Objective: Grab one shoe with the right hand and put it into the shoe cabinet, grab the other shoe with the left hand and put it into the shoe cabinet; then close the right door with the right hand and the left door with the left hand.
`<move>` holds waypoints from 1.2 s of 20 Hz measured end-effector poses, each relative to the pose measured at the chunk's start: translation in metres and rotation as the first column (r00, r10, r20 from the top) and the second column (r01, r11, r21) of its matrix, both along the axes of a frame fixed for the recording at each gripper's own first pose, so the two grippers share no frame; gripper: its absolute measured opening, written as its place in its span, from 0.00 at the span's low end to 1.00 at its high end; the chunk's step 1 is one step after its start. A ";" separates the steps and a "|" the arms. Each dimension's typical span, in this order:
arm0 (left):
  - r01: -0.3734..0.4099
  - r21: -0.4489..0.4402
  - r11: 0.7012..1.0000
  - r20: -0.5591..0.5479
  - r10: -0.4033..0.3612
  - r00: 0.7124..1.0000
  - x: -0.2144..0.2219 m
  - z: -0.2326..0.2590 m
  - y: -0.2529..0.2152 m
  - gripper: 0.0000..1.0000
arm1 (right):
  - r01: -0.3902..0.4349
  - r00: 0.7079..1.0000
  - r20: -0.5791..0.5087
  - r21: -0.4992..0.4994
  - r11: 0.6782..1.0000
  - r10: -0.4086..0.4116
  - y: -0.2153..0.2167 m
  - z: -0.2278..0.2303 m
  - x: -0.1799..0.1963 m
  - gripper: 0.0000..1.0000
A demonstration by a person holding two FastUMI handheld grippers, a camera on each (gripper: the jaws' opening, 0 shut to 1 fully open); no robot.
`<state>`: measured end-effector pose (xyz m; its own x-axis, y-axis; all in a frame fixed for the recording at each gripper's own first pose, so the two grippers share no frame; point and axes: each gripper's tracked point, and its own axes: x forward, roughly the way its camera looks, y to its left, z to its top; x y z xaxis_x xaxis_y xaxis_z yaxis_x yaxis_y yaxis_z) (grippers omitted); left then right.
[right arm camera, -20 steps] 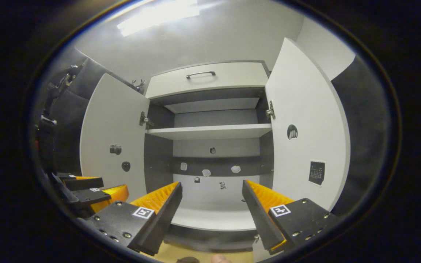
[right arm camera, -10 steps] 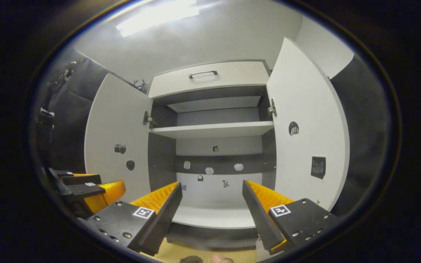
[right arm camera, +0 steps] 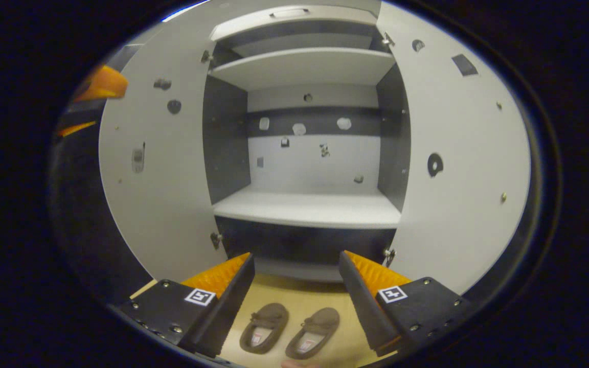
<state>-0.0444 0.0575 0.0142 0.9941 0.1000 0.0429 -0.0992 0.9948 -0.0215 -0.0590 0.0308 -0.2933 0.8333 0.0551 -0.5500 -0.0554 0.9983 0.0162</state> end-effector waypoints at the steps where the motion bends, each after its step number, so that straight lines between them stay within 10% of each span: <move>1: -0.007 -0.001 1.000 -0.001 0.007 1.000 -0.003 0.000 0.004 0.96 | 0.000 0.998 -0.060 0.011 1.000 0.000 0.002 -0.028 -0.006 1.00; 13: -0.139 0.018 0.990 -0.025 0.139 0.990 -0.030 -0.006 0.056 0.93 | 0.039 0.829 -0.556 -0.040 0.998 -0.055 -0.010 -0.262 -0.076 0.65; 17: -0.186 0.046 0.981 -0.039 0.188 0.981 -0.040 -0.009 0.070 0.93 | 0.038 0.845 -0.528 -0.099 0.994 -0.085 -0.018 -0.287 -0.054 0.66; 24: -0.249 0.062 0.966 -0.057 0.253 0.966 -0.050 -0.012 0.090 0.96 | 0.012 0.852 -0.512 -0.198 0.980 -0.114 -0.036 -0.308 -0.043 0.09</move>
<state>-0.0943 0.1475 0.0027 0.9382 0.3460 -0.0074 -0.3453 0.9374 0.0457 -0.1024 -0.0050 -0.6013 0.4220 -0.1301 -0.8972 -0.0264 0.9875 -0.1556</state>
